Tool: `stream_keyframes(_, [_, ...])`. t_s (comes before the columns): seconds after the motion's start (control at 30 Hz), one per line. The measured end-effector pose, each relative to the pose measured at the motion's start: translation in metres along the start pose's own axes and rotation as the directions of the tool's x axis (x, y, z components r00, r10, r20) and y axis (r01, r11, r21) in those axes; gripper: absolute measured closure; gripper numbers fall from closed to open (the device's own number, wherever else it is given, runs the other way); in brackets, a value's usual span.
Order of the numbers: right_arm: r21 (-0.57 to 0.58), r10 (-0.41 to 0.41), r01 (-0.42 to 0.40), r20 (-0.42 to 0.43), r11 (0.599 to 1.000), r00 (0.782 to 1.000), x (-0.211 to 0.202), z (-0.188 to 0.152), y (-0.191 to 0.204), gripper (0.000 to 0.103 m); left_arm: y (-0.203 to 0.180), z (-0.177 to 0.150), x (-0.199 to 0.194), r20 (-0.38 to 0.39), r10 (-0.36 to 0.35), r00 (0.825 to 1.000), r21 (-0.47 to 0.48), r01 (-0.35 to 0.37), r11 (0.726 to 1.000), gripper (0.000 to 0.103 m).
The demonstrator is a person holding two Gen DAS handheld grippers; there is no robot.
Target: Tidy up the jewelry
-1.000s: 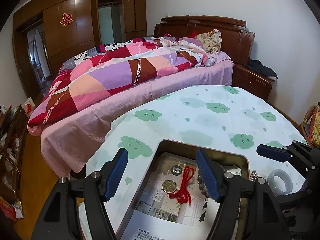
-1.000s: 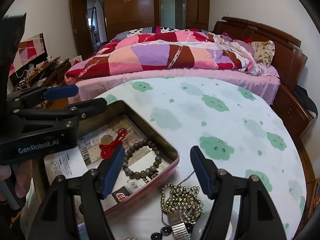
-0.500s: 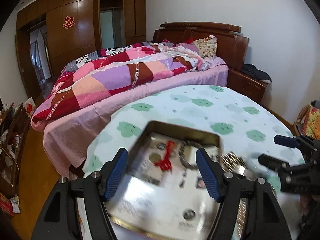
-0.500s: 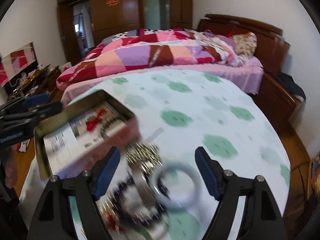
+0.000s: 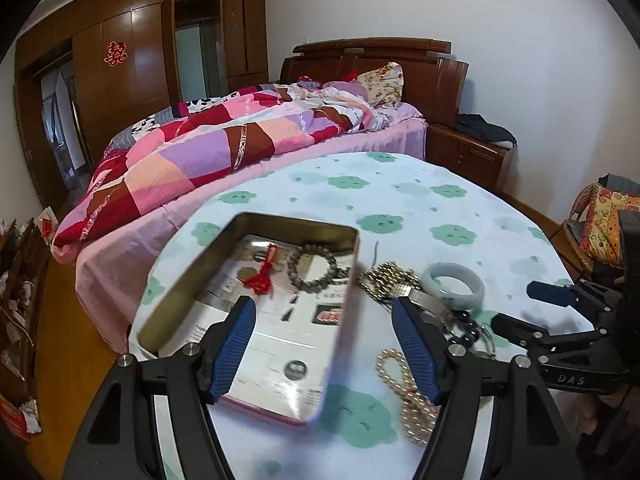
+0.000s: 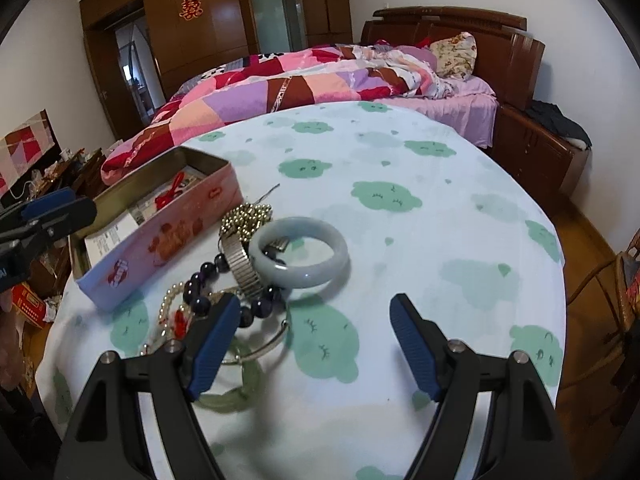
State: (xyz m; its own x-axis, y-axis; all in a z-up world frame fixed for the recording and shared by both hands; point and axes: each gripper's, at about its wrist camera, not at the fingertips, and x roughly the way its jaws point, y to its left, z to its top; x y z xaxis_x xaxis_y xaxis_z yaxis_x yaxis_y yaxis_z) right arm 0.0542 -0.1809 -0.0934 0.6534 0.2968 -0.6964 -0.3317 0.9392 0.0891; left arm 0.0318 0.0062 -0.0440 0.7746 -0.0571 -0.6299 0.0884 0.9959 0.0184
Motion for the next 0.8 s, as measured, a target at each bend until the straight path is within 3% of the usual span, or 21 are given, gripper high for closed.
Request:
stream_keyframes(0.33, [-0.014, 0.010, -0.010, -0.007, 1.000, 1.000, 0.006, -0.002, 0.000, 0.040, -0.003, -0.015, 0.010, -0.034, -0.012, 0.999, -0.005, 0.011, 1.000, 0.034])
stream_keyframes(0.43, [-0.014, 0.021, -0.022, -0.015, 1.000, 1.000, 0.006, -0.004, 0.001, 0.045, -0.003, -0.016, 0.013, -0.048, -0.032, 0.998, -0.005, 0.032, 0.999, 0.052])
stream_keyframes(0.63, [-0.086, 0.081, -0.083, -0.021, 0.993, 0.996, 0.000, -0.003, 0.022, 0.046, -0.005, -0.017, 0.009, -0.052, -0.025, 0.998, 0.005, 0.025, 1.000, 0.052])
stream_keyframes(0.8, [-0.112, 0.110, -0.115, -0.047, 0.987, 0.993, 0.005, -0.006, 0.033, 0.058, -0.004, -0.018, 0.004, -0.055, -0.031, 0.998, 0.005, 0.032, 0.999, 0.052])
